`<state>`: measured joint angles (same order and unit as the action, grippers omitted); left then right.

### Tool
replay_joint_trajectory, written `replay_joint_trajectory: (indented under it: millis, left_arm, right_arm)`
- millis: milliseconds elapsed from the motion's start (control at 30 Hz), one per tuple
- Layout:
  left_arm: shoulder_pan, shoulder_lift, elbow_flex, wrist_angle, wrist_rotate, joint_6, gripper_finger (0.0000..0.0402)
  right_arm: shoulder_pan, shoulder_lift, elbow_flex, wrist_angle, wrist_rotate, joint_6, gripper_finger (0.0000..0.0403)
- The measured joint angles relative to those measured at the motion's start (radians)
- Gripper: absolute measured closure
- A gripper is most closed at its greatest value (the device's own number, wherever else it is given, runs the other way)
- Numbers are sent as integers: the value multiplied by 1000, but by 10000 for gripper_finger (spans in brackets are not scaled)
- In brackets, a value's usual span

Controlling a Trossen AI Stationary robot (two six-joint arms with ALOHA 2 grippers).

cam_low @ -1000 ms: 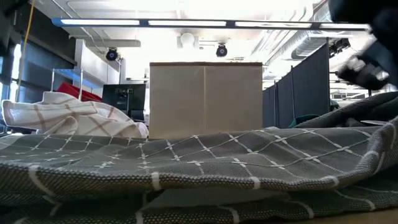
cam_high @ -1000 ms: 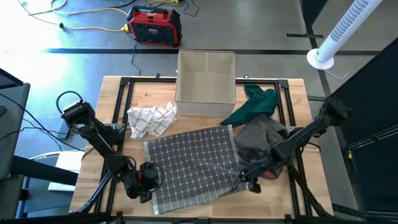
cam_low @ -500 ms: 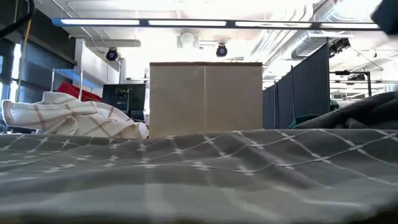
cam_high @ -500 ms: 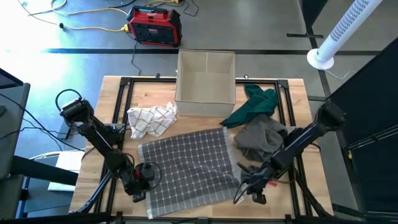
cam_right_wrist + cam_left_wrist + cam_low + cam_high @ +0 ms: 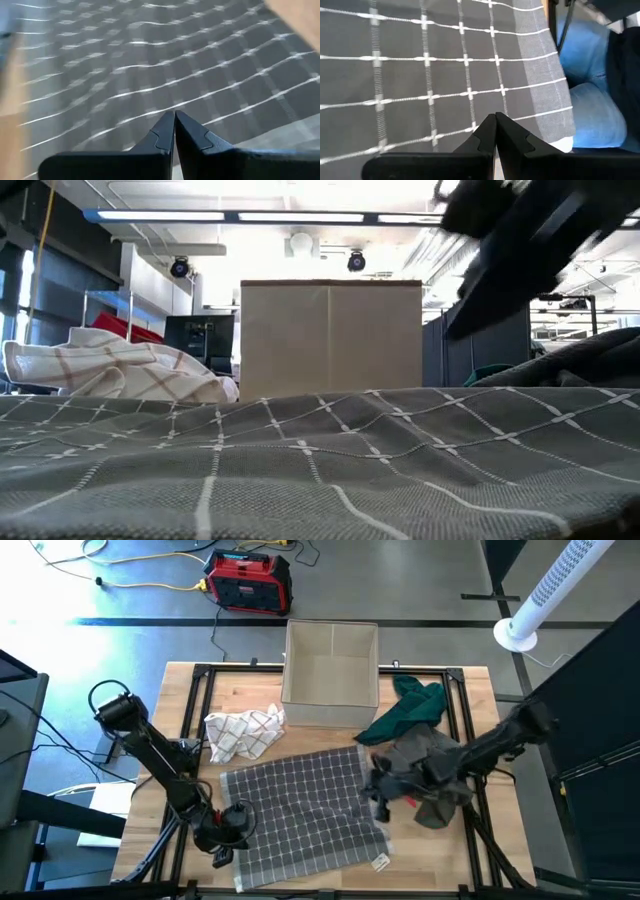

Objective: Fold towel
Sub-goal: Fold the grey checkered towel

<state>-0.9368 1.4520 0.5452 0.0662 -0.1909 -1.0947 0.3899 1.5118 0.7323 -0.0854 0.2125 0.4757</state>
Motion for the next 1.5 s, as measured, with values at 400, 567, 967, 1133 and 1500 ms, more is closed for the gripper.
replay_joint_trajectory:
  millis: [400, 567, 967, 1133, 1500]
  left_arm:
    - [-19, 160, -26, 141, 195, -81, 402]
    - [-21, 149, -58, 132, 257, -80, 402]
    - [54, -82, -96, -43, 169, 45, 401]
    - [89, -229, -98, -99, 36, 72, 401]
    - [116, -560, -20, -263, -446, 486, 401]
  right_arm:
    - [-112, 213, 4, 44, 44, 54, 403]
    - [-53, 202, 3, 1, 78, 193, 403]
    - [13, 38, -3, 16, 159, 180, 403]
    - [-3, -81, -3, 18, 159, 95, 403]
    - [-73, -270, -1, -14, 158, -66, 403]
